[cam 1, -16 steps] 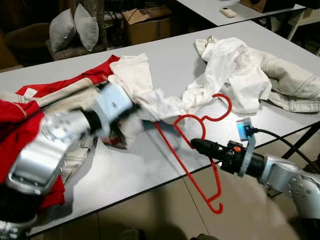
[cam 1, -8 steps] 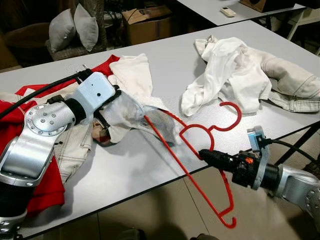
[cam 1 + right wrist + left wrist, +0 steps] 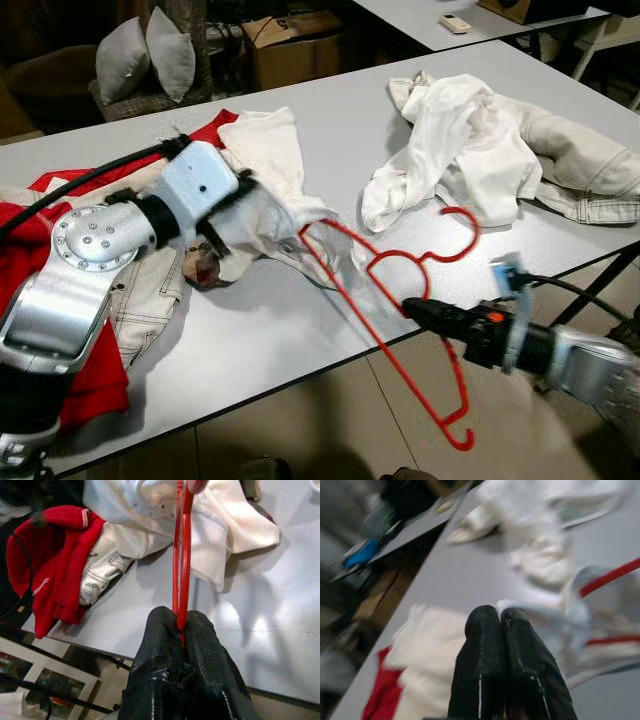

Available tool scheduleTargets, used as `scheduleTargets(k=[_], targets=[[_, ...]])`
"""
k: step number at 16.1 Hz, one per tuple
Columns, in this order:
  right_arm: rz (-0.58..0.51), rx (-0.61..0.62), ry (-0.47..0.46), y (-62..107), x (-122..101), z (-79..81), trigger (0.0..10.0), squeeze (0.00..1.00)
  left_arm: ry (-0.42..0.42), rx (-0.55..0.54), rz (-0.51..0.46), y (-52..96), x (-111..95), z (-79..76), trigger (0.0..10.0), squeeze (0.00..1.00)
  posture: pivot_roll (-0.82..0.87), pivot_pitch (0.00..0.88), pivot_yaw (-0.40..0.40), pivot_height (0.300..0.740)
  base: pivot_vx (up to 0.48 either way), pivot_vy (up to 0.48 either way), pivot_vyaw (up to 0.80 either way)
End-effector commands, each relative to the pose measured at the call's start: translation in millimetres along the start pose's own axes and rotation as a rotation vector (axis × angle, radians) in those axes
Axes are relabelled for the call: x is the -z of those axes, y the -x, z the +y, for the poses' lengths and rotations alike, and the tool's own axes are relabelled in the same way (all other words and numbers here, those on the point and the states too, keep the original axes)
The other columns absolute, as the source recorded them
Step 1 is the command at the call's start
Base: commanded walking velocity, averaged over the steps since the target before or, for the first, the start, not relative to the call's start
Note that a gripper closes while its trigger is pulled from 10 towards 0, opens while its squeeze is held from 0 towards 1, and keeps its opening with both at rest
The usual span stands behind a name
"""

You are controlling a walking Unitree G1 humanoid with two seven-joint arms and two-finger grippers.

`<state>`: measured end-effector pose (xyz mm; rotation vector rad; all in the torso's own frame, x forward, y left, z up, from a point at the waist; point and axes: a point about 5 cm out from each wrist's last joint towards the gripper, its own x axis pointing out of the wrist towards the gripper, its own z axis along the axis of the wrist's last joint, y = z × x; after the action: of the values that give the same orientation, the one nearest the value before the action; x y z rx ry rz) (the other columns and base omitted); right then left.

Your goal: Hang hanger

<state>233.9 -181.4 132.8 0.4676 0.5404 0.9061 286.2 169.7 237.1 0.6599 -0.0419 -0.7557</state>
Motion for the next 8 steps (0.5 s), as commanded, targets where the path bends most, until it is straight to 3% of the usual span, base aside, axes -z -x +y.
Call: scheduleTargets(k=[1,3,4,5,6,7,8], targets=[[-0.011,0.054,-0.023,-8.3,-2,-10.5,10.0,0.00,0.018,0.133,-0.007,5.1,-3,-13.5,0.0,0.00,-0.17,0.055,0.066,0.740,0.000,0.000,0.00],[-0.084,0.075,-0.095,-21.8,-12,-17.9,10.0,0.00,0.052,0.289,0.032,10.5,1,-32.2,0.0,0.00,-0.16,0.050,0.066,0.740,0.000,0.000,0.00],[-0.103,0.068,-0.111,-25.5,-15,-18.0,10.0,0.00,0.063,0.316,0.039,11.2,2,-35.9,0.0,0.00,-0.15,0.049,0.064,0.740,0.000,0.000,0.00],[-0.127,0.049,-0.139,-31.9,-18,-15.9,10.0,0.00,0.064,0.319,0.055,10.0,4,-38.5,0.0,0.00,-0.15,0.049,0.064,0.740,0.000,0.000,0.00],[-0.174,0.016,-0.207,-50.3,-23,-10.7,10.0,0.00,0.051,0.264,0.106,3.9,13,-37.6,0.0,0.00,-0.14,0.048,0.066,0.740,0.000,0.000,0.00],[-0.187,0.014,-0.224,-54.6,-25,-10.0,10.0,0.00,0.057,0.241,0.117,2.4,14,-36.1,0.0,0.00,-0.14,0.047,0.066,0.740,0.000,0.000,0.00],[-0.262,0.010,-0.281,-66.9,-31,-7.7,10.0,0.00,0.085,0.217,0.132,0.0,17,-35.2,0.0,0.00,-0.14,0.047,0.076,0.740,0.000,0.000,0.00]])
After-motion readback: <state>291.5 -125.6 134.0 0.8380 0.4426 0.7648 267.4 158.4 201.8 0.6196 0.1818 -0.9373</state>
